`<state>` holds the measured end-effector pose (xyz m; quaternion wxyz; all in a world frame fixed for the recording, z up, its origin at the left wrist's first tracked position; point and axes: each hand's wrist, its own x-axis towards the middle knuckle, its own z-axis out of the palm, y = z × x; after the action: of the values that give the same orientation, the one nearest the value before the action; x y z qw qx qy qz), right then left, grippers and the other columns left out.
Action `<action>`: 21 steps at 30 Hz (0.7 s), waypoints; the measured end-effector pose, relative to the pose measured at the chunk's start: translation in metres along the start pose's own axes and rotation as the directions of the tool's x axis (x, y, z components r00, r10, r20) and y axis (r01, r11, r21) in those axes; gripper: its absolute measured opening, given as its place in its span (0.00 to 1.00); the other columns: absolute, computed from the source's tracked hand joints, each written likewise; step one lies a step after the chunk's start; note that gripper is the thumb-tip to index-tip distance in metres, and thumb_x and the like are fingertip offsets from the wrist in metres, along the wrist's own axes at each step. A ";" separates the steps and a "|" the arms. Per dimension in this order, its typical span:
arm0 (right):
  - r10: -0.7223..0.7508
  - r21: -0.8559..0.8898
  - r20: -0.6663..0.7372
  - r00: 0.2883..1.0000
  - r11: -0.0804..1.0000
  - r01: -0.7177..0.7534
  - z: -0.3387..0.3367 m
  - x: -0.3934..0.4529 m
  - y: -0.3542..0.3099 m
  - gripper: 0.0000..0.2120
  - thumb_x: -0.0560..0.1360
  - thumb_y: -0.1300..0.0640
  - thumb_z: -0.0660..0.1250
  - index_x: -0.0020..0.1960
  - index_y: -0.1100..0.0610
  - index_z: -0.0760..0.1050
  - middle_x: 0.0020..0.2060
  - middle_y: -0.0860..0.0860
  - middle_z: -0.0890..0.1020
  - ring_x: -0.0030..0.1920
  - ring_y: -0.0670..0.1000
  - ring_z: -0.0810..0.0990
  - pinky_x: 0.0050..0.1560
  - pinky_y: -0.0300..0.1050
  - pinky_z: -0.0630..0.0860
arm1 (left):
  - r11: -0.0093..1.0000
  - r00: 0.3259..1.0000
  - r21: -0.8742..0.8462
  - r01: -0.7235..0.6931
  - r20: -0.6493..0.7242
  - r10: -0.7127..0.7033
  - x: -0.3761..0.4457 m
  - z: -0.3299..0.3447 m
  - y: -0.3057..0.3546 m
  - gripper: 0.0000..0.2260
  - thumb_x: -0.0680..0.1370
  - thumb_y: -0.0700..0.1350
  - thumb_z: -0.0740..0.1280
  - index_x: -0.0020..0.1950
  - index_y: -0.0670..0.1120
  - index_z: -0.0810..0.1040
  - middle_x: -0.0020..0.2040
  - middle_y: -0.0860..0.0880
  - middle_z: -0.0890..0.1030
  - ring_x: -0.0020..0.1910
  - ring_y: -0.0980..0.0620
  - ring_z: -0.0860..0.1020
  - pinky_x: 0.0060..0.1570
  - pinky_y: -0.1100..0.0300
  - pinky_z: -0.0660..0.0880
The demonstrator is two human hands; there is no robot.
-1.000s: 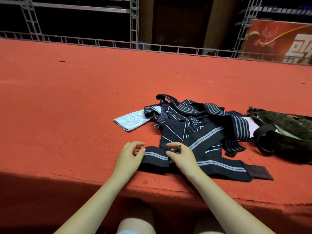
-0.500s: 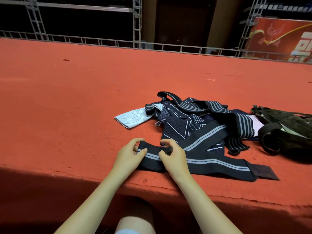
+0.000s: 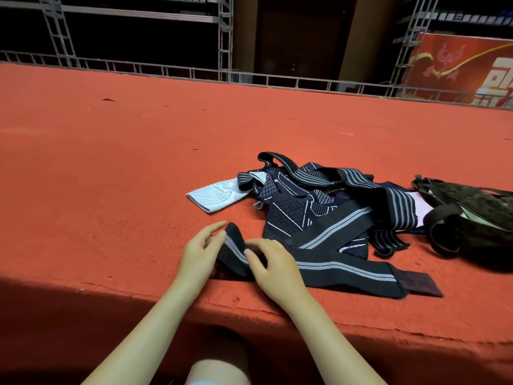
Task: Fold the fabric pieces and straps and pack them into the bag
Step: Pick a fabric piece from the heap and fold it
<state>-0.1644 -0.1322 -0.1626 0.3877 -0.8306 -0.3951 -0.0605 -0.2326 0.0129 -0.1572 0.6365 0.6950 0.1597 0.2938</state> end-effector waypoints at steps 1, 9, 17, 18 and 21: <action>0.037 0.034 0.003 0.999 0.999 -0.037 -0.002 0.001 -0.002 0.22 0.75 0.42 0.53 0.60 0.50 0.76 0.53 0.46 0.81 0.56 0.47 0.75 0.58 0.45 0.71 | 1.000 0.999 -0.026 0.011 0.035 -0.010 0.000 0.000 0.001 0.11 0.81 0.40 0.59 0.59 0.47 0.78 0.42 0.48 0.82 0.36 0.54 0.77 0.33 0.68 0.72; 0.282 0.485 -0.037 0.959 0.844 -0.230 -0.015 0.000 -0.006 0.20 0.77 0.43 0.59 0.65 0.50 0.73 0.49 0.40 0.81 0.53 0.34 0.76 0.59 0.38 0.70 | 0.907 0.940 0.350 -0.234 0.320 0.119 -0.006 0.007 0.002 0.13 0.77 0.42 0.67 0.56 0.60 0.79 0.44 0.52 0.78 0.44 0.62 0.76 0.45 0.74 0.69; 0.401 0.213 -0.122 0.908 0.904 -0.370 -0.042 0.000 0.013 0.13 0.73 0.48 0.69 0.54 0.54 0.79 0.37 0.45 0.79 0.40 0.46 0.77 0.48 0.44 0.75 | 0.735 0.919 0.613 -0.290 0.393 0.035 -0.002 0.019 -0.005 0.14 0.70 0.59 0.60 0.55 0.70 0.74 0.49 0.58 0.72 0.55 0.58 0.72 0.58 0.57 0.69; 0.432 0.242 -0.088 0.897 0.883 -0.402 -0.045 0.002 0.016 0.13 0.72 0.50 0.70 0.54 0.55 0.80 0.36 0.45 0.79 0.37 0.46 0.77 0.47 0.46 0.75 | 0.721 0.923 0.633 -0.281 0.385 0.021 -0.001 0.023 -0.004 0.16 0.70 0.59 0.59 0.56 0.69 0.74 0.49 0.57 0.72 0.55 0.57 0.72 0.58 0.56 0.70; 0.483 0.374 0.021 0.875 0.808 -0.455 -0.049 0.002 0.019 0.13 0.73 0.58 0.70 0.57 0.58 0.78 0.33 0.47 0.79 0.29 0.44 0.75 0.39 0.43 0.76 | 0.723 0.948 0.653 -0.224 0.318 0.006 0.002 0.033 -0.002 0.16 0.73 0.57 0.60 0.62 0.63 0.73 0.49 0.54 0.73 0.49 0.55 0.74 0.55 0.55 0.72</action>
<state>-0.1400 -0.1721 -0.1395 0.5535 -0.8119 -0.1671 0.0810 -0.2106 -0.0116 -0.1592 0.3335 0.9239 0.1159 0.1475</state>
